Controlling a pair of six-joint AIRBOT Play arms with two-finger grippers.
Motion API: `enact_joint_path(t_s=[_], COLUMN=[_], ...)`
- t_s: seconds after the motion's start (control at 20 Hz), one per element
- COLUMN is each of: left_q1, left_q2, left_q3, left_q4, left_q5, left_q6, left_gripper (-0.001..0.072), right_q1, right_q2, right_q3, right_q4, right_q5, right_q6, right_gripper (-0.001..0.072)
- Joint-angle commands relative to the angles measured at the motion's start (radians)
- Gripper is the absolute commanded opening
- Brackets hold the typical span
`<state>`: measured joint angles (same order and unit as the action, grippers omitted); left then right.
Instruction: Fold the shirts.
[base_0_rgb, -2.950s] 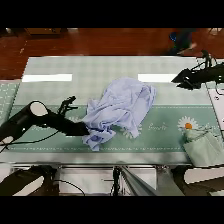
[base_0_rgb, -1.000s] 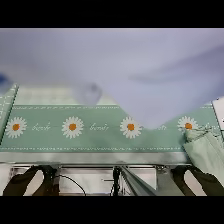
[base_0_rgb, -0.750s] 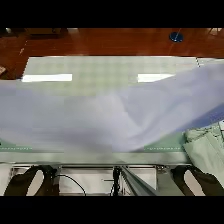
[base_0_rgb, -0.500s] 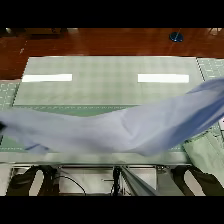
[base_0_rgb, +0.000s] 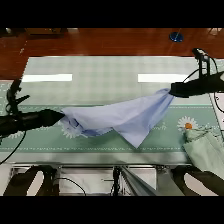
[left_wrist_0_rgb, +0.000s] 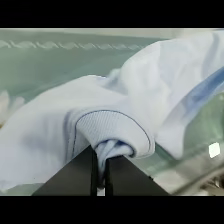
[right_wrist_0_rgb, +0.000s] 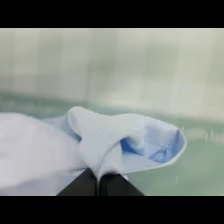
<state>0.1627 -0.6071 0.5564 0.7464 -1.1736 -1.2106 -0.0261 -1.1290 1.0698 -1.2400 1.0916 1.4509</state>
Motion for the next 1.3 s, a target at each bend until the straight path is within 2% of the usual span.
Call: enact_joint_path(t_s=[0.0, 0.25, 0.3, 0.45, 0.5, 0.55, 0.6, 0.65, 0.9, 0.95, 1.05, 1.25], left_q1=[-0.076, -0.197, -0.207, -0.187, -0.17, -0.152, -0.137, -0.126, -0.119, -0.119, -0.119, -0.119], left_q2=[-0.148, -0.364, -0.392, -0.414, -0.414, -0.414, -0.414, -0.414, -0.415, -0.414, -0.414, -0.414], left_q3=[-0.045, -0.044, -0.04, -0.003, 0.021, 0.049, 0.076, 0.1, 0.139, 0.139, 0.139, 0.139], left_q4=[-0.014, -0.014, -0.014, -0.013, -0.013, -0.014, -0.014, -0.014, -0.014, -0.014, -0.013, -0.013], left_q5=[0.237, 0.395, 0.415, 0.454, 0.455, 0.449, 0.437, 0.419, 0.375, 0.368, 0.354, 0.329], left_q6=[0.126, 0.126, 0.126, 0.126, 0.126, 0.125, 0.125, 0.126, 0.126, 0.126, 0.126, 0.126], left_gripper=[0.0031, 0.0032, 0.0032, 0.0033, 0.0038, 0.0066, 0.007, 0.0077, 0.007, 0.0069, 0.0052, 0.0052], right_q1=[0.016, 0.016, 0.015, 0.014, 0.014, 0.014, 0.012, 0.003, -0.154, -0.202, -0.277, -0.301], right_q2=[-0.15, -0.244, -0.243, -0.209, -0.185, -0.158, -0.129, -0.092, 0.072, 0.085, 0.11, 0.126], right_q3=[0.011, 0.017, 0.017, 0.043, 0.062, 0.088, 0.117, 0.152, 0.214, 0.178, 0.031, -0.284], right_q4=[-0.011, -0.011, -0.013, -0.027, -0.027, -0.027, -0.034, -0.052, -0.307, -0.302, -0.162, 0.242], right_q5=[-0.301, -0.436, -0.447, -0.423, -0.389, -0.334, -0.269, -0.185, 0.255, 0.298, 0.322, 0.315], right_q6=[-0.008, -0.009, -0.01, -0.031, -0.032, -0.032, -0.031, -0.031, -0.016, 0.016, -0.031, -0.164], right_gripper=[0.0023, 0.0027, 0.0051, 0.0281, 0.0416, 0.0508, 0.0568, 0.0598, 0.0596, 0.0596, 0.0596, 0.0596])
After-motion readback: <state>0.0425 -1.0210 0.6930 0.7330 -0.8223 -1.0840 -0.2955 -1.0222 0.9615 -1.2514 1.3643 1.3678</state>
